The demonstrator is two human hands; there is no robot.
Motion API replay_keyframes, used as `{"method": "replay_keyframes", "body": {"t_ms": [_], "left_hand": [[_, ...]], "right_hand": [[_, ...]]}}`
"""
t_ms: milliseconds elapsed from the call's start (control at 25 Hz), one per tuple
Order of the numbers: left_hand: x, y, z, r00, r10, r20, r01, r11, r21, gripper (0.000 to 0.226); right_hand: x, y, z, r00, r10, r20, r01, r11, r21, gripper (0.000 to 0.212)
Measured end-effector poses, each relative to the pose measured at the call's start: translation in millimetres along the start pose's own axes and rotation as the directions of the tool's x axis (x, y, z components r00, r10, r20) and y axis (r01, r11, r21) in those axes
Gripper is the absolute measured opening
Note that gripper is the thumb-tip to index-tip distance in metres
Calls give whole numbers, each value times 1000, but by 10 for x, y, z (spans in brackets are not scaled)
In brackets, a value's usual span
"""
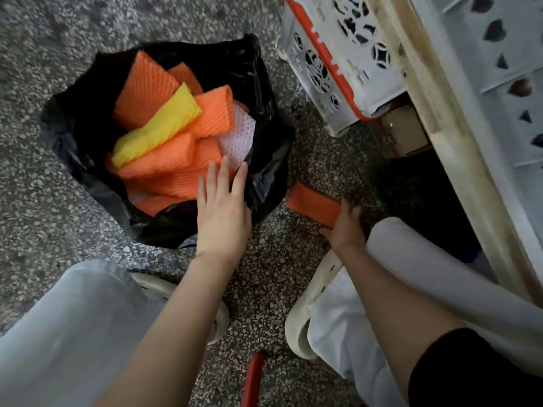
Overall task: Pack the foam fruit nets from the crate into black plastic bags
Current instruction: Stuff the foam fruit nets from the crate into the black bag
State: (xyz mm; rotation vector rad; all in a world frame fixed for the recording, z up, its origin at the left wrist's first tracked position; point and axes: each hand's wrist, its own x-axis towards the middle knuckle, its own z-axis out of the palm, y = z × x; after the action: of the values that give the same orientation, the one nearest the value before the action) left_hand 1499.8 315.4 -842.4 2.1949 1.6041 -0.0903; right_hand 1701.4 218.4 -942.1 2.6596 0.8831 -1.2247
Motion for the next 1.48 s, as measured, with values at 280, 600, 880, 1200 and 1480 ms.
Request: {"method": "replay_keyframes", "body": {"t_ms": [280, 600, 880, 1200, 1480], "left_hand": [[-1, 46, -18, 999, -17, 30, 17, 1000, 7, 67], [-137, 118, -309, 991, -36, 128, 32, 999, 29, 60], [-441, 315, -819, 978, -54, 199, 103, 964, -245, 45], [-953, 867, -1677, 977, -211, 6, 93, 403, -911, 7], [-1333, 1301, -2268, 977, -50, -208, -172, 394, -903, 14]], "right_hand": [[-19, -139, -68, 975, -208, -72, 198, 971, -131, 32], [-380, -480, -612, 967, -135, -214, 160, 982, 102, 34], [-1072, -755, -1001, 957, -225, -182, 288, 806, 517, 13], [-2265, -933, -1425, 773, -614, -159, 571, 566, 594, 5], [-3091, -659, -2208, 661, -726, -190, 748, 619, 240, 29]]}}
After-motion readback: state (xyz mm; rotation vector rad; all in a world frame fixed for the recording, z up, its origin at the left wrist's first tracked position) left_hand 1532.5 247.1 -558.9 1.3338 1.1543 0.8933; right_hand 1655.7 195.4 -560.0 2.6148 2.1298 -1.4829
